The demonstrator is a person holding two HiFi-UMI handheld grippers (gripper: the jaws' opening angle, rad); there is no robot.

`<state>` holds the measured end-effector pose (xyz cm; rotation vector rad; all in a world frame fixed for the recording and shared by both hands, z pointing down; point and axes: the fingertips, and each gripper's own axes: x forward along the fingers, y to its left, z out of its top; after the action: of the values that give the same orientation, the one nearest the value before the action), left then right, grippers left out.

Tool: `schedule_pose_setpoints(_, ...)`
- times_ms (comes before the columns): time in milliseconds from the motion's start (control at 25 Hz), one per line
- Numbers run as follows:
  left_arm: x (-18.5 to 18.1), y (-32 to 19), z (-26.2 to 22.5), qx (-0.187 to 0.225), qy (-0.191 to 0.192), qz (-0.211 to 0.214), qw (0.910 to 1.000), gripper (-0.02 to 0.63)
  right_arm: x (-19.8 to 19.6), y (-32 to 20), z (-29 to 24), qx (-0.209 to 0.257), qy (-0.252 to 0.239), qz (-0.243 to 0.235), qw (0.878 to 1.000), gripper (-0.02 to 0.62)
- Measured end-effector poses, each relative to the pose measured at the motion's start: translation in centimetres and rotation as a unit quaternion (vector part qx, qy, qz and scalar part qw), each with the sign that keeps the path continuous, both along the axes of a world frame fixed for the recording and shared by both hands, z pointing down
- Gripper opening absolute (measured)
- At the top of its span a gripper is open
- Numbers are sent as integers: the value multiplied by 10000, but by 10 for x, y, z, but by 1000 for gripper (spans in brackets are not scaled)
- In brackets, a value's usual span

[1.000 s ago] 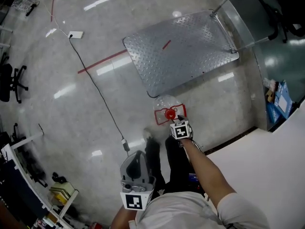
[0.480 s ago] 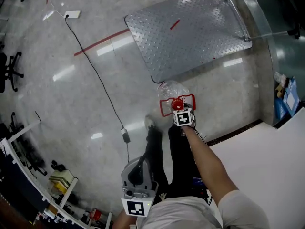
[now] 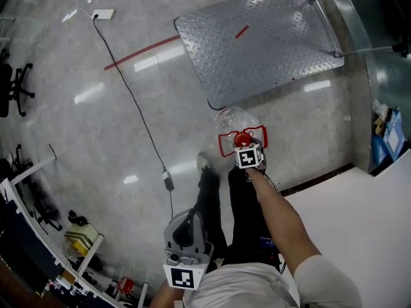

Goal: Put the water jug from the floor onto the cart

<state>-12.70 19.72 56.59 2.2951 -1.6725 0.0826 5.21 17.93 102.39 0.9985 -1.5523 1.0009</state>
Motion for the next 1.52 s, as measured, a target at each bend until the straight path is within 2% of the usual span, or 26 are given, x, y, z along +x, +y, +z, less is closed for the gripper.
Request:
schedule_pose_setpoints(160, 3, -8, -13, 183, 11, -28, 9998, 3, -4, -11, -33, 105, -84, -161, 9998, 304)
schedule_pose_setpoints(440, 26, -21, -77, 599, -56, -271, 9978, 3, 10, -19, -134, 153, -272, -410, 9987, 304)
schedule_pose_setpoints(760, 36, -40, -127, 1066, 29, -782, 9912, 3, 30, -41, -198, 269, -263, -792, 9962, 304)
schedule_pose_setpoints(960, 41, -74, -142, 1313, -56, -585, 9896, 3, 33, -74, -213, 337, -264, -813, 9958, 304)
schedule_pose_setpoints(1240, 29, -157, -143, 1473, 38, -182, 9889, 3, 38, -123, -219, 272, -142, -649, 9974, 304)
schedule_pose_setpoints(1360, 23, -193, -151, 1575, 4, 122, 9874, 3, 30, -149, -224, 343, -150, -557, 9977, 304)
schedule_pose_setpoints(1520, 12, -233, -151, 1543, 134, 268, 9876, 3, 16, -195, -236, 385, -163, -440, 9982, 304)
